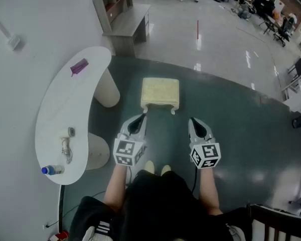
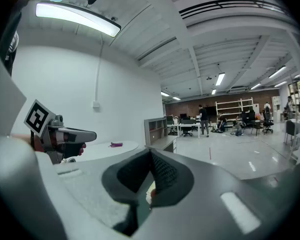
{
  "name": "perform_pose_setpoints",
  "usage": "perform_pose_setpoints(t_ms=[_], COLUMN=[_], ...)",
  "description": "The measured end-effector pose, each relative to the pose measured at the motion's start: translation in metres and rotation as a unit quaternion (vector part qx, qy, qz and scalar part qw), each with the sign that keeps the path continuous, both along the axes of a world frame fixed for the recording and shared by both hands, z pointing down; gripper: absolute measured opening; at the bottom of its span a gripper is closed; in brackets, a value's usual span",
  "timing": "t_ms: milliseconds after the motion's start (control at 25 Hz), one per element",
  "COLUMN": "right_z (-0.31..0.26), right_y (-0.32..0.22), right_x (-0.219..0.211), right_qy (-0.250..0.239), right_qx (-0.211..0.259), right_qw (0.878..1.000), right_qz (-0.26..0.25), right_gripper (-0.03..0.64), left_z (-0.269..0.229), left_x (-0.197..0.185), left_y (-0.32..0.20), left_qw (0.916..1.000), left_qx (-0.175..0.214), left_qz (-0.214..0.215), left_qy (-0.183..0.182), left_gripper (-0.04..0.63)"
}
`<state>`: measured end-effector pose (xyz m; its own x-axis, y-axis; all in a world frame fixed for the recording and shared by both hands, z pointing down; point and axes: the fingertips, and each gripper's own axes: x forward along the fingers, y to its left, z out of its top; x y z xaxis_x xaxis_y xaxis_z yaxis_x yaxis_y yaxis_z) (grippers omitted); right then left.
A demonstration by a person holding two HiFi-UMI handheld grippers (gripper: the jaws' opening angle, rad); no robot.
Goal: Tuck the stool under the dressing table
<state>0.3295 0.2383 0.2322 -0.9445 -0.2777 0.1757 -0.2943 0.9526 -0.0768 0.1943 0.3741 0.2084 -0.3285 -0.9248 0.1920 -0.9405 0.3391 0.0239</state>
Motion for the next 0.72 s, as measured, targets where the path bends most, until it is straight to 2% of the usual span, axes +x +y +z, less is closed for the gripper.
perform_pose_setpoints(t_ms=[320, 720], right_z=[-0.003, -0.004], right_y=[0.004, 0.015], right_x=[-0.003, -0.019], right_qy=[0.001, 0.013], right_qx=[0.001, 0.002], right_qw=[1.000, 0.999], right_qz=[0.012, 0.037], right_gripper=[0.003, 0.003], left_z=[0.004, 0.005], left_x=[-0.006, -0.033], left_y=[0.008, 0.021], left_qw=[0.9999, 0.9996], left_qx=[-0.001, 0.021], left_qz=[0.011, 0.020], left_qy=[0.003, 0.004], left_gripper=[0.006, 0.006])
